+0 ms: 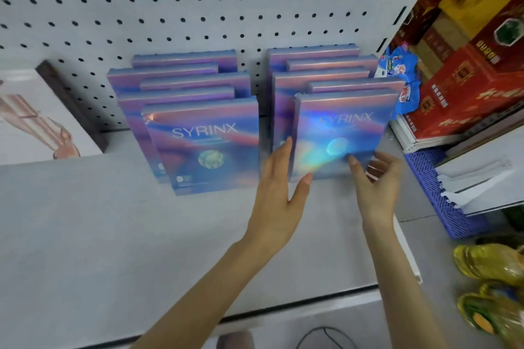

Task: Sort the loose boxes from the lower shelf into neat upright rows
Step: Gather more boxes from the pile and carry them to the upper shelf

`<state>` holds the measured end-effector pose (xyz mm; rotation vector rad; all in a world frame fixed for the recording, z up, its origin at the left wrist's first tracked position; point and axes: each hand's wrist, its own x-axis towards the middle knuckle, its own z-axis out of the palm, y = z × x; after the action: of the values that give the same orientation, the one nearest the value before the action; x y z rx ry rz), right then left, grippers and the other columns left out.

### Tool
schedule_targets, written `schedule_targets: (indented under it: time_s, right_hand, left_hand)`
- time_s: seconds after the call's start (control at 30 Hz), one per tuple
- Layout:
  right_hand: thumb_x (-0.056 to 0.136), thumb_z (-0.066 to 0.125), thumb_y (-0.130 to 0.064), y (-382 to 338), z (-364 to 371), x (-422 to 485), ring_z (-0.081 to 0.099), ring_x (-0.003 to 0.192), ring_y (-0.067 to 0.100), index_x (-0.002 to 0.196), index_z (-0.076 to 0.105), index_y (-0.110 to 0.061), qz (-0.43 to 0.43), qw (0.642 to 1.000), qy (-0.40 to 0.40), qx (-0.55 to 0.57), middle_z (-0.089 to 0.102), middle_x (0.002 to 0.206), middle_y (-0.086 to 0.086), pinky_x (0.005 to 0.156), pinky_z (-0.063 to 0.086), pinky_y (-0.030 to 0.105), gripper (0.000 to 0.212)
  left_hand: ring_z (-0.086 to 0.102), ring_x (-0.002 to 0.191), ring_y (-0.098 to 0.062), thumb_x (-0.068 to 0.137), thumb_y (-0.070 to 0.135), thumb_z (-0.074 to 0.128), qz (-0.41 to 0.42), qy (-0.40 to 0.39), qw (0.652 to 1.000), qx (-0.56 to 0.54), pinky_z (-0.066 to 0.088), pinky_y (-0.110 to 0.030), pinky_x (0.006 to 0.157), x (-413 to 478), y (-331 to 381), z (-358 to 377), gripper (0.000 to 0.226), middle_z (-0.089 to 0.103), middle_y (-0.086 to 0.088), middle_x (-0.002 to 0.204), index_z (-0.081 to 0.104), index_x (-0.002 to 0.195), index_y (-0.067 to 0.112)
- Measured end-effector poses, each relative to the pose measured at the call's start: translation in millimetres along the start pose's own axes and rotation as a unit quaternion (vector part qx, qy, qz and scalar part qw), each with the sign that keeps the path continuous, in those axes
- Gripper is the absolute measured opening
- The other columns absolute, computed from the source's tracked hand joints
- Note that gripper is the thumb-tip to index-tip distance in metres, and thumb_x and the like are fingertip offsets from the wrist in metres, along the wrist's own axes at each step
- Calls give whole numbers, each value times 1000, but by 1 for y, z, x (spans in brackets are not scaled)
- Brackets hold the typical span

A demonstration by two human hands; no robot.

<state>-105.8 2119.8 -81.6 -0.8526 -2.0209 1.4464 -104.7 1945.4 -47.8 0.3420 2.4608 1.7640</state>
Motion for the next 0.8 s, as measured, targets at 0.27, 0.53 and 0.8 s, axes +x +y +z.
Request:
schedule_targets:
  time_s: [0.27, 0.53, 0.8]
  right_hand:
    - [88, 69, -22, -29, 10, -128, 53, 111, 15, 133, 49, -13, -34, 996, -68, -51, 52, 125, 1, 99, 44, 31, 50]
    - [85, 69, -36, -71, 74, -348, 55, 111, -3, 124, 56, -31, -87, 938, -334, -38, 58, 124, -19, 98, 42, 15, 41]
    - [87, 69, -28, -103, 181, -584, 63, 96, 0, 120, 52, -40, -77, 815, -574, -19, 57, 123, -19, 83, 43, 9, 39]
  left_hand:
    - [51, 118, 3, 88, 41, 55, -4, 9, 1000, -15, 42, -14, 98, -102, -29, -101, 45, 52, 18, 127, 46, 131, 37]
    - [62, 102, 4, 85, 42, 60, -97, 98, 990, -9, 45, -9, 86, -255, -87, -285, 36, 69, 19, 107, 57, 120, 38]
    - [63, 100, 5, 84, 52, 63, -185, 261, 947, 14, 50, -20, 88, -454, -142, -460, 42, 69, 18, 109, 56, 123, 37]
